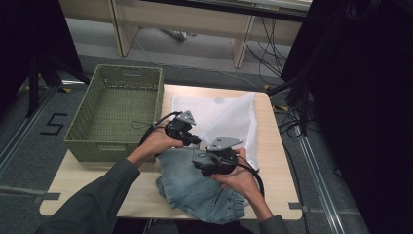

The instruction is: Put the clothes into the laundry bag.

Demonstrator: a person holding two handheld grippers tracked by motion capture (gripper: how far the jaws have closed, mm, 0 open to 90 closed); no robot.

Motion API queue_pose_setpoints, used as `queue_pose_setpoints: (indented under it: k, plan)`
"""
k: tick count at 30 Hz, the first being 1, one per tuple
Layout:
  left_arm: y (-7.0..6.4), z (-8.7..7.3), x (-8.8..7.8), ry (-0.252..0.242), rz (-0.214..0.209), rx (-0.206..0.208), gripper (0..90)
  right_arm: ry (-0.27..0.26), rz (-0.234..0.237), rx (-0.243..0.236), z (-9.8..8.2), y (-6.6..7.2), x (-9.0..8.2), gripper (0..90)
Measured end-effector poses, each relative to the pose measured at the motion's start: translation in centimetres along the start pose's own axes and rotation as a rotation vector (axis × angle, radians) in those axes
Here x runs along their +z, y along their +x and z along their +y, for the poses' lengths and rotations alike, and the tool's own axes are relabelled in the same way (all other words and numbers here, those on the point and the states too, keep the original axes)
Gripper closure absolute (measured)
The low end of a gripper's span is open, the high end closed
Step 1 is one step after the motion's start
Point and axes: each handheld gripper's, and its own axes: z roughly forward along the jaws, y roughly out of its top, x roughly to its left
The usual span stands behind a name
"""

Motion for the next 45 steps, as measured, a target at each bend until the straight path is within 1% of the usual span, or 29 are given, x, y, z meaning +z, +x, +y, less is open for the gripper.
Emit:
queue_pose_setpoints:
  k: [3,4,5,7,8,9,10,13,16,18,20,22,23,25,27,29,31,32,33,34,35,36,37,38,39,41,43,44,45]
  plan:
    - [0.1,-0.1,0.0,0.005,0.003,-0.005,88.3,0.054,-0.003,-0.012,-0.6,0.4,2.2,33.5]
    - [0.1,-0.2,0.0,0.004,0.005,0.0,88.3,0.054,-0.003,-0.012,-0.6,0.4,2.2,33.5]
    - [0.2,-0.3,-0.1,0.023,0.004,0.019,88.4,0.123,0.007,-0.027,-1.6,1.0,3.1,57.7]
    - [0.3,-0.4,0.0,0.026,0.009,0.01,88.4,0.16,-0.001,-0.042,-2.0,1.1,3.1,72.6]
    - [0.3,-0.4,0.0,0.026,0.009,0.01,88.4,0.16,-0.001,-0.042,-2.0,1.1,3.1,72.6]
    - [0.3,-0.5,-0.1,0.021,0.015,0.001,88.4,0.167,-0.001,-0.065,-2.1,1.0,2.9,77.2]
    - [0.4,-0.5,-0.2,0.017,0.014,0.006,88.4,0.151,-0.016,-0.062,-1.9,0.9,1.7,83.1]
    - [0.4,-0.5,-0.6,0.0,0.017,-0.007,88.5,0.121,-0.063,-0.097,-1.6,-0.2,-0.8,85.2]
    - [0.5,-0.4,-0.9,-0.001,0.021,-0.006,88.5,0.138,-0.12,-0.06,-1.8,-1.8,-3.8,85.5]
    - [0.6,-0.4,-0.9,-0.007,0.022,-0.005,88.6,0.143,-0.176,-0.028,-2.3,-3.2,-4.6,85.6]
    - [0.4,-0.3,-0.9,-0.015,0.014,-0.006,88.6,0.168,-0.171,0.014,-3.3,-4.5,-4.2,85.5]
    - [0.2,-0.2,-0.9,-0.017,0.011,-0.007,88.6,0.233,-0.173,0.059,-5.0,-5.1,-2.4,85.5]
    - [0.2,-0.1,-0.9,-0.022,0.016,-0.001,88.6,0.273,-0.182,0.054,-5.7,-5.3,-1.2,85.6]
    - [0.1,-0.1,-1.0,-0.023,0.013,0.001,88.7,0.317,-0.184,0.089,-6.4,-5.8,0.3,85.3]
    - [0.0,-0.1,-1.1,-0.03,0.011,0.004,88.6,0.31,-0.227,0.072,-6.1,-5.9,0.9,84.3]
    - [0.1,-0.1,-1.2,-0.036,0.007,-0.008,88.6,0.316,-0.225,0.062,-6.1,-5.9,0.9,80.0]
    - [0.2,-0.1,-1.2,-0.03,0.011,0.002,88.5,0.299,-0.198,0.122,-5.8,-5.8,0.2,68.2]
    - [0.2,-0.1,-1.2,-0.03,0.011,-0.002,88.5,0.259,-0.191,0.129,-5.4,-5.7,-0.3,60.0]
    - [0.2,-0.1,-1.2,-0.032,0.011,-0.002,88.4,0.249,-0.17,0.145,-4.9,-5.5,-1.1,54.5]
    - [0.2,-0.1,-1.1,-0.041,0.008,-0.01,88.4,0.203,-0.166,0.154,-4.5,-5.1,-1.8,51.7]
    - [0.1,-0.1,-1.1,-0.05,0.003,-0.024,88.4,0.154,-0.155,0.126,-4.1,-5.1,-2.5,49.3]
    - [0.1,0.0,-1.1,-0.048,0.005,-0.024,88.4,0.095,-0.155,0.121,-3.7,-5.0,-2.9,47.8]
    - [0.1,0.0,-1.1,-0.039,0.005,-0.015,88.4,0.091,-0.126,0.127,-3.3,-5.0,-3.6,46.7]
    - [0.1,0.0,-1.1,-0.039,0.005,-0.015,88.4,0.051,-0.116,0.145,-3.0,-4.8,-3.7,45.8]
    - [0.1,0.0,-1.1,-0.037,0.006,-0.012,88.4,0.027,-0.096,0.127,-2.8,-4.8,-3.5,45.4]
    - [0.0,0.1,-1.0,-0.043,0.002,-0.01,88.4,0.029,-0.054,0.094,-2.6,-4.4,-2.8,43.7]
    - [-0.1,0.1,-1.0,-0.04,0.0,-0.011,88.4,0.016,-0.052,0.049,-2.4,-4.1,-1.8,43.0]
    - [-0.1,0.0,-1.0,-0.039,0.002,-0.01,88.4,0.019,-0.048,0.045,-2.2,-4.0,-1.3,49.0]
    - [-0.1,0.0,-1.0,-0.036,0.004,-0.007,88.4,0.012,-0.052,0.031,-2.2,-3.9,-0.7,62.4]
